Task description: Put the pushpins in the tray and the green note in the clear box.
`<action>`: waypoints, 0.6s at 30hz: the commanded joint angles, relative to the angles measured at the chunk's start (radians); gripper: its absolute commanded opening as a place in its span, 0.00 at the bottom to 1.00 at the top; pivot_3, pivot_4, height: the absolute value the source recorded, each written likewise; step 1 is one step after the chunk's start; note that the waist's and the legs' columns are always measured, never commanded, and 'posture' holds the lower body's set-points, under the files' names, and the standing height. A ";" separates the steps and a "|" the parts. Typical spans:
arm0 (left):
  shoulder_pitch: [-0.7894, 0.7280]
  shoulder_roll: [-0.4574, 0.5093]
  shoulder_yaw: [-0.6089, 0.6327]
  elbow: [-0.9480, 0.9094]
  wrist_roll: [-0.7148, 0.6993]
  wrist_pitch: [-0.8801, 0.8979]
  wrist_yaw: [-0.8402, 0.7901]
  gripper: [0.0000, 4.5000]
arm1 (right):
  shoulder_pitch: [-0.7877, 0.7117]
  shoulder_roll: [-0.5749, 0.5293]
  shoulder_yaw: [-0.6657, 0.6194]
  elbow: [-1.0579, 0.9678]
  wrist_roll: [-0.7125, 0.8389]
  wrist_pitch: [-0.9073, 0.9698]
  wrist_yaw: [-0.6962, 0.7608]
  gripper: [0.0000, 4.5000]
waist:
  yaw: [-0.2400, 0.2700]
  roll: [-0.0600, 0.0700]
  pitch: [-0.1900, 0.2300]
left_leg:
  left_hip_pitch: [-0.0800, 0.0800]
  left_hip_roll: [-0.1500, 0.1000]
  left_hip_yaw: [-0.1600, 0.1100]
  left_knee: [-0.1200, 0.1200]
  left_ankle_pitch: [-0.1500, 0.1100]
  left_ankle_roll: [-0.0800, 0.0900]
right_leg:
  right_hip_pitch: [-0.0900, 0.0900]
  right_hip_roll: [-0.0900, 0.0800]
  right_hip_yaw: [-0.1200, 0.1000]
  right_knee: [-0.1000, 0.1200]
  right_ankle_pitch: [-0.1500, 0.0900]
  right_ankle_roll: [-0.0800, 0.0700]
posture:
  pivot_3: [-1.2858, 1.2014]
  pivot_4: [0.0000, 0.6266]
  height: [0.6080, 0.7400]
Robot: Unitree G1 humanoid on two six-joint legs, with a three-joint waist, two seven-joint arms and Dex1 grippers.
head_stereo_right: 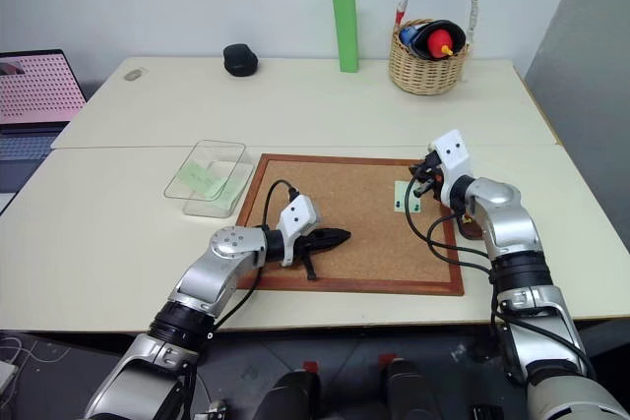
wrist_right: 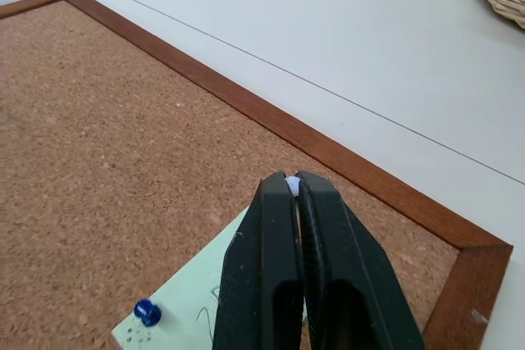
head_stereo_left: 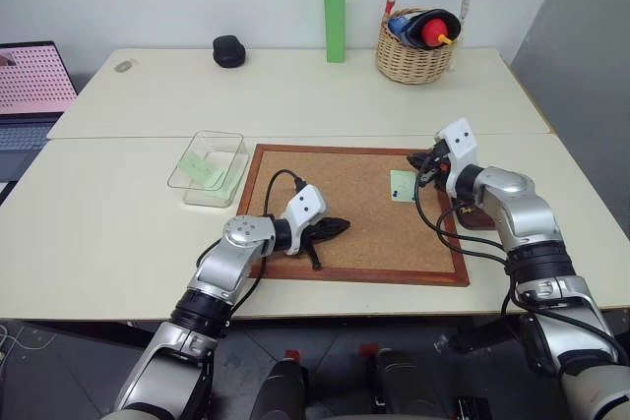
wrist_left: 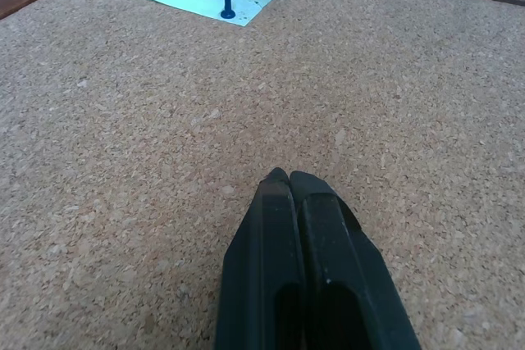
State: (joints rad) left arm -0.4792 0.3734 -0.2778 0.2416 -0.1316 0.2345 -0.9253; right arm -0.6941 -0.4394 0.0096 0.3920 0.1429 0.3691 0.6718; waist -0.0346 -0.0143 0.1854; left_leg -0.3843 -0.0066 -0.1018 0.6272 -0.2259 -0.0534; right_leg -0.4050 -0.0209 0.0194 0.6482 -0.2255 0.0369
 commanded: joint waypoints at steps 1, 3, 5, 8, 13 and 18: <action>0.034 0.016 -0.041 0.040 0.051 0.040 -0.001 0.00 | 0.053 -0.086 -0.074 -0.175 0.041 0.077 0.012 0.01 | 0.001 0.000 0.000 | 0.000 0.000 0.000 0.000 0.000 0.000 | 0.000 0.000 0.000 0.000 0.000 0.000 | 0.52 0.24 1.00; 0.035 0.017 -0.041 0.040 0.050 0.038 0.000 0.00 | 0.101 -0.129 -0.093 -0.239 0.048 0.107 0.023 0.01 | 0.002 0.000 0.000 | 0.000 0.000 0.000 0.000 0.000 0.000 | 0.000 0.000 0.000 -0.001 0.000 0.000 | 0.52 0.24 1.00; 0.034 0.017 -0.041 0.043 0.050 0.034 0.000 0.00 | 0.163 -0.180 -0.119 -0.309 0.061 0.156 0.031 0.01 | 0.002 0.000 0.000 | -0.001 0.000 0.000 -0.001 0.000 0.000 | 0.000 0.000 0.000 -0.001 0.000 0.000 | 0.52 0.24 1.00; 0.027 0.017 -0.045 0.056 0.052 0.022 -0.005 0.00 | 0.257 -0.255 -0.149 -0.386 0.060 0.218 0.039 0.01 | 0.004 0.001 -0.001 | -0.001 0.000 0.000 -0.001 0.000 0.000 | 0.000 0.000 0.000 -0.002 0.000 0.000 | 0.52 0.24 1.00; 0.010 0.010 -0.052 0.083 0.059 0.004 -0.011 0.00 | 0.363 -0.323 -0.170 -0.449 0.067 0.293 0.048 0.01 | -0.001 0.004 -0.002 | 0.001 0.000 0.003 0.000 0.000 0.000 | 0.000 0.000 0.002 -0.001 0.000 0.000 | 0.52 0.24 1.00; -0.003 0.001 -0.055 0.098 0.066 -0.007 -0.018 0.00 | 0.401 -0.352 -0.164 -0.448 0.065 0.324 0.051 0.01 | 0.001 0.004 -0.003 | 0.001 0.000 0.003 0.000 0.000 0.000 | 0.001 0.000 0.002 -0.002 -0.003 -0.004 | 0.52 0.24 1.00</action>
State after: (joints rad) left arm -0.5051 0.3713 -0.2902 0.2819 -0.1138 0.2076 -0.9366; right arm -0.2893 -0.7684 -0.1355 -0.0221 0.2005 0.6869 0.7187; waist -0.0332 -0.0105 0.1819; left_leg -0.3839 -0.0070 -0.0990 0.6275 -0.2260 -0.0532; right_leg -0.4042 -0.0212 0.0214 0.6464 -0.2281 0.0333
